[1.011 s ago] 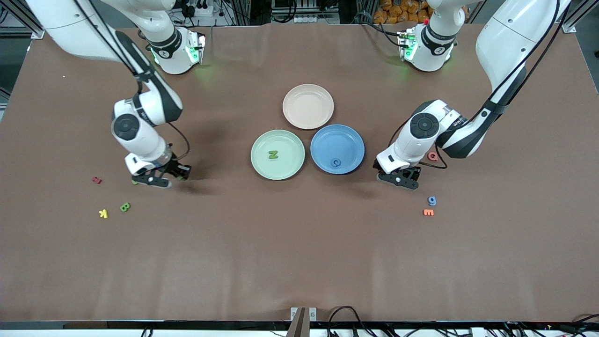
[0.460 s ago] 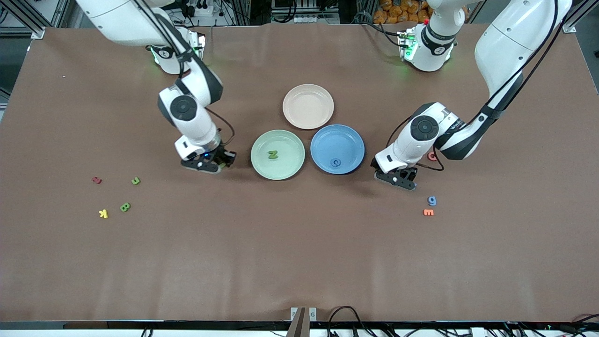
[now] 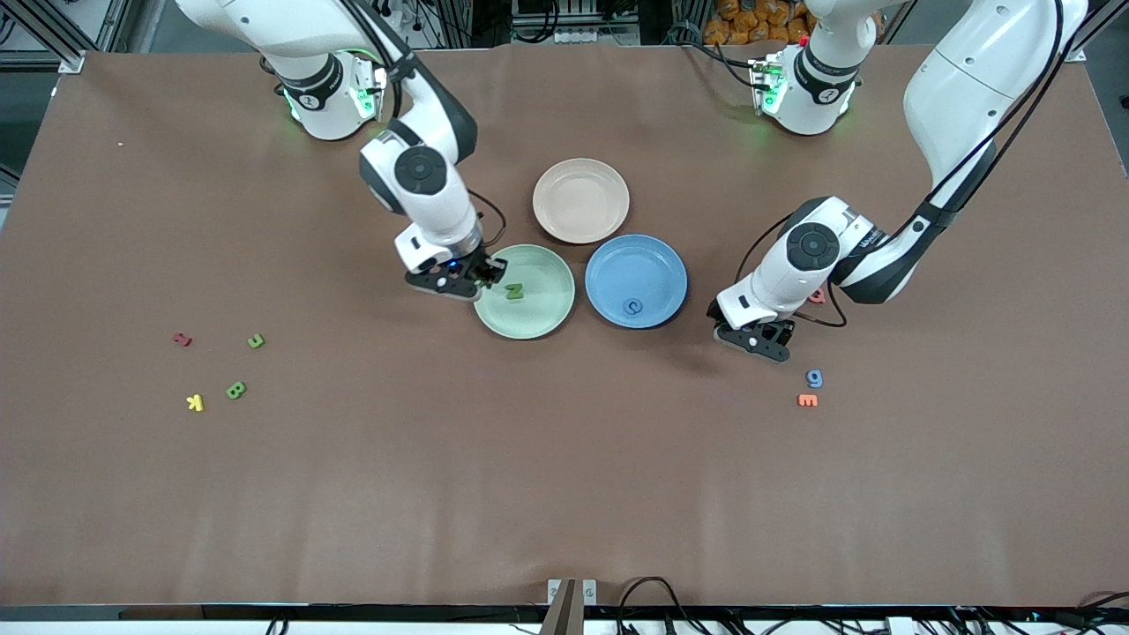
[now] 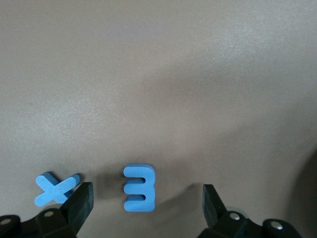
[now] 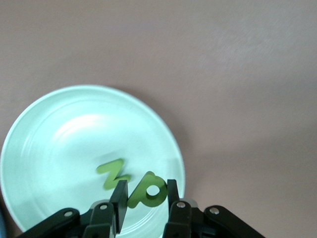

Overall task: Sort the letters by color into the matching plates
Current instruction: 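Place the green P on the green plate with the right gripper, then grasp the blue 3 with the left gripper and carry it to the blue plate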

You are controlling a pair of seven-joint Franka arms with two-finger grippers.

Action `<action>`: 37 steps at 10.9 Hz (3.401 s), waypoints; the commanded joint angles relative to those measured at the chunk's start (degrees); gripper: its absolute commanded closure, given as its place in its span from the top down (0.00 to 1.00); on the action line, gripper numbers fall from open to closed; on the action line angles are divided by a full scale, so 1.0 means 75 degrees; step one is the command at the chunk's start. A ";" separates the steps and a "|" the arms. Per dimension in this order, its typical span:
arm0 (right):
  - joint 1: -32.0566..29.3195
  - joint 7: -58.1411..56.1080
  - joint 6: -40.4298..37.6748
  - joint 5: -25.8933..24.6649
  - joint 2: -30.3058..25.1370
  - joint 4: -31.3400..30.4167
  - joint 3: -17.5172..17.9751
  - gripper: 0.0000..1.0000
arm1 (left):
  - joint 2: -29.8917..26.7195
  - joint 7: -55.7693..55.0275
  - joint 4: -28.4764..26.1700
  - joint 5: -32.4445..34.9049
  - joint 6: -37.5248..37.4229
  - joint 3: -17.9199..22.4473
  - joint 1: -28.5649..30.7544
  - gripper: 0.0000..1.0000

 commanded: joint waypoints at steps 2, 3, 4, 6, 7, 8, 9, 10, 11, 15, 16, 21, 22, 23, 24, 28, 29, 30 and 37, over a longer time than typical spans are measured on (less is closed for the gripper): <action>0.0812 0.0972 -0.0096 0.0098 0.0843 0.0952 -0.0199 0.22 | 0.0188 0.0062 0.0064 0.0219 0.0119 -0.0043 0.0064 0.94; 0.0930 0.1020 -0.0096 0.0098 0.0973 0.1070 -0.0305 0.23 | 0.0189 0.0097 0.0075 0.0219 0.0119 -0.0043 0.0052 0.94; 0.0954 0.1032 -0.0096 0.0098 0.0986 0.1072 -0.0329 0.41 | 0.0189 0.0097 0.0087 0.0219 0.0119 -0.0043 0.0029 0.90; 0.0943 0.0998 -0.0096 0.0074 0.0974 0.1072 -0.0388 1.00 | 0.0200 0.0085 0.0134 0.0219 0.0119 -0.0043 0.0017 0.85; 0.0931 0.0951 -0.0108 -0.0007 0.0974 0.1060 -0.0434 1.00 | 0.0200 0.0062 0.0204 0.0219 0.0096 -0.0043 -0.0018 0.78; 0.0861 0.0915 -0.0108 -0.0031 0.0939 0.1048 -0.0470 1.00 | 0.0200 0.0050 0.0216 0.0219 0.0072 -0.0043 -0.0042 0.73; 0.0744 0.0776 -0.0235 -0.0043 0.0927 0.1048 -0.0470 1.00 | 0.0189 0.0050 0.0216 0.0219 0.0060 -0.0043 -0.0042 0.65; 0.0523 0.0426 -0.0318 -0.0043 0.0915 0.1037 -0.0470 1.00 | 0.0189 0.0050 0.0216 0.0219 0.0060 -0.0043 -0.0042 0.55; 0.0219 0.0110 -0.0307 -0.0043 0.0892 0.1036 -0.0482 1.00 | 0.0189 0.0039 0.0216 0.0207 0.0060 -0.0043 -0.0042 0.43; -0.0988 -0.1202 -0.0319 -0.0078 0.0868 0.0990 -0.0798 1.00 | 0.0154 0.0038 0.0204 0.0219 0.0060 -0.0043 0.0017 0.00; -0.1362 -0.1508 -0.0319 -0.0171 0.0857 0.0966 -0.0810 1.00 | 0.0154 0.0015 0.0204 0.0219 0.0060 -0.0043 0.0028 0.00; -0.3226 -0.2867 -0.0307 -0.0582 0.0822 0.0884 -0.0798 1.00 | -0.0009 -0.0218 0.0216 0.0078 -0.0092 -0.0055 0.0017 0.00; -0.3612 -0.3090 -0.0307 -0.0605 0.0822 0.0838 -0.0798 1.00 | -0.0092 -0.0382 0.0228 0.0078 -0.0255 -0.0090 -0.0041 0.00; -0.3964 -0.3418 -0.0307 -0.0629 0.0822 0.0826 -0.0787 1.00 | -0.0104 -0.0604 0.0274 0.0078 -0.0384 -0.0253 -0.0030 0.00; -0.4258 -0.3722 -0.0307 -0.0641 0.0822 0.0826 -0.0786 1.00 | -0.0104 -0.0803 0.0298 0.0078 -0.0408 -0.0324 -0.0030 0.00; -0.5348 -0.4883 -0.0237 -0.0676 0.0868 0.0779 -0.0775 1.00 | -0.0116 -0.1577 0.0649 0.0066 -0.1180 -0.0839 -0.0030 0.00; -0.5571 -0.5141 -0.0213 -0.0676 0.0880 0.0779 -0.0763 1.00 | -0.0104 -0.1904 0.0766 0.0055 -0.1426 -0.0991 -0.0053 0.00; -0.5701 -0.5317 -0.0213 -0.0676 0.0903 0.0767 -0.0740 1.00 | -0.0104 -0.2197 0.0883 0.0054 -0.1591 -0.1132 -0.0088 0.00; -0.5784 -0.5343 0.0384 -0.0676 0.0717 -0.0146 -0.0740 1.00 | -0.0069 -0.3827 0.1622 -0.0377 -0.2752 -0.1192 -0.1563 0.00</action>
